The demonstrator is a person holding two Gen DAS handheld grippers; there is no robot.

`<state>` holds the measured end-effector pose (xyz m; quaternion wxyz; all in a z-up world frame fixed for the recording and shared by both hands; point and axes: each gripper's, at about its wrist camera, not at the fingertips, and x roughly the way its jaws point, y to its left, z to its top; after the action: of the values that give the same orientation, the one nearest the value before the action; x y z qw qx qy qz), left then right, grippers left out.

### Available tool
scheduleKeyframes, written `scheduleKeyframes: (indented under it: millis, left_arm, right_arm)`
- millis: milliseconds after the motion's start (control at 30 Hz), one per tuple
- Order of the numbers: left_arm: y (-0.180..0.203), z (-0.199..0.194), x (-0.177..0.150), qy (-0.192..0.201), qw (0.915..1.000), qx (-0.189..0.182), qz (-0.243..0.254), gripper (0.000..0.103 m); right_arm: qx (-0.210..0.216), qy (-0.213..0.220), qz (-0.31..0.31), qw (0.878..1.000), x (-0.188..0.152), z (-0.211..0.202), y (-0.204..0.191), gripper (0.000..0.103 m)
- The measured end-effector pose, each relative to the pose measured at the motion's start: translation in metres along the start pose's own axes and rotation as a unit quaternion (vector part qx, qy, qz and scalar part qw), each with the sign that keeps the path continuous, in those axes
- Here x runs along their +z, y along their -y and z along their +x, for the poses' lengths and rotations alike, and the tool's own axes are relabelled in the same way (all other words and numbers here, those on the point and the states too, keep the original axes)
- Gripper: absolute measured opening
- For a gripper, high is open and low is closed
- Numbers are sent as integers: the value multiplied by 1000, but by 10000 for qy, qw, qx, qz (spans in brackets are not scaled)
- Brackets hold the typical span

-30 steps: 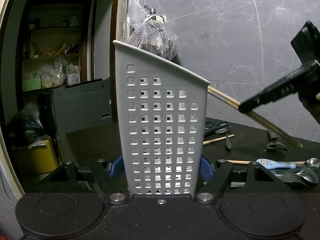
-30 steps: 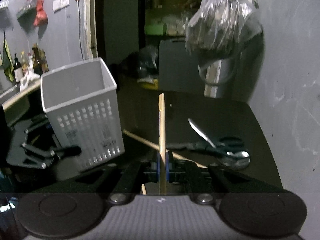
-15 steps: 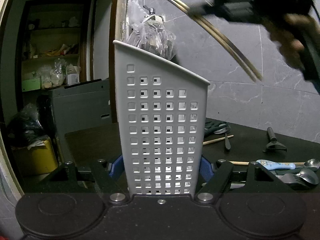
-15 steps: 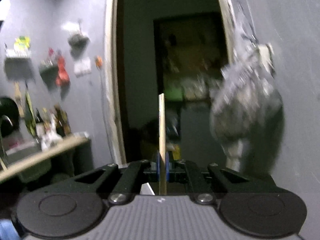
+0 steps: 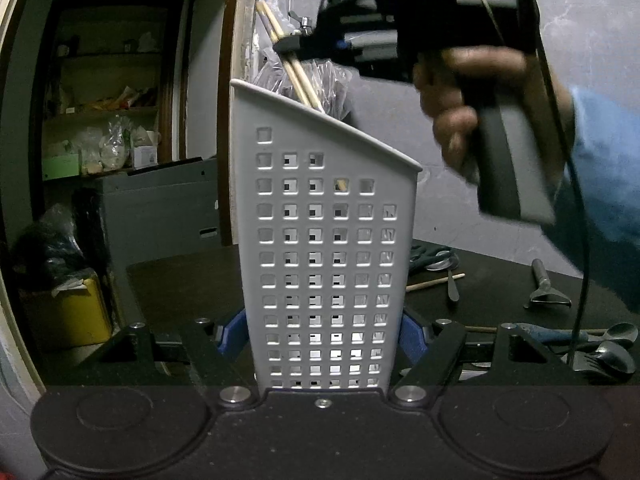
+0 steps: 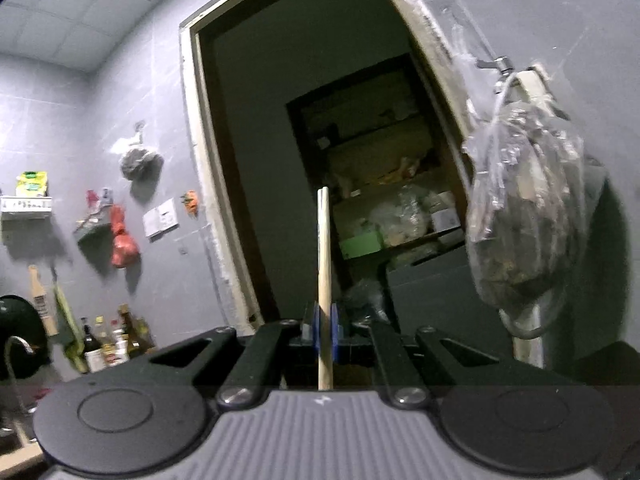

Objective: Organize utensils
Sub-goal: 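Lift the chopstick and drop it into the basket held by the left tool, then move the right tool back over the spoons and forks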

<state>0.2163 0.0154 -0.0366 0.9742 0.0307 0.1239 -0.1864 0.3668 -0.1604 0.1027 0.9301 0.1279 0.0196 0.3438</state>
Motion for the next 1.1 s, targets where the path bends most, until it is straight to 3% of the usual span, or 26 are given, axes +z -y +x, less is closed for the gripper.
scheduleKeyframes:
  millis: [167,467,667,933,1100]
  left_arm:
    - [-1,0,-1,7,10000,-9,-11,76]
    - [-2,0,-2,5,10000,-2,-1,76]
    - [-1,0,-2,7,10000,3,-48,76]
    - [-2,0,-1,-6,9999,29,-103,76]
    - [-2,-1,0,-8,9999,33,-142,76]
  right_arm:
    - [-142,40,-74,9999,-21,-17,3,7]
    - [-285,-440,-394,9978,-36,-42,-2,7]
    - [-328,-1009,-676,9921,-45,-59,-10,9]
    - [-286,-1165,-684,9904,-46,-94,-24,60]
    - [-561,-1092,-740,9897,-44,-128,-31,87]
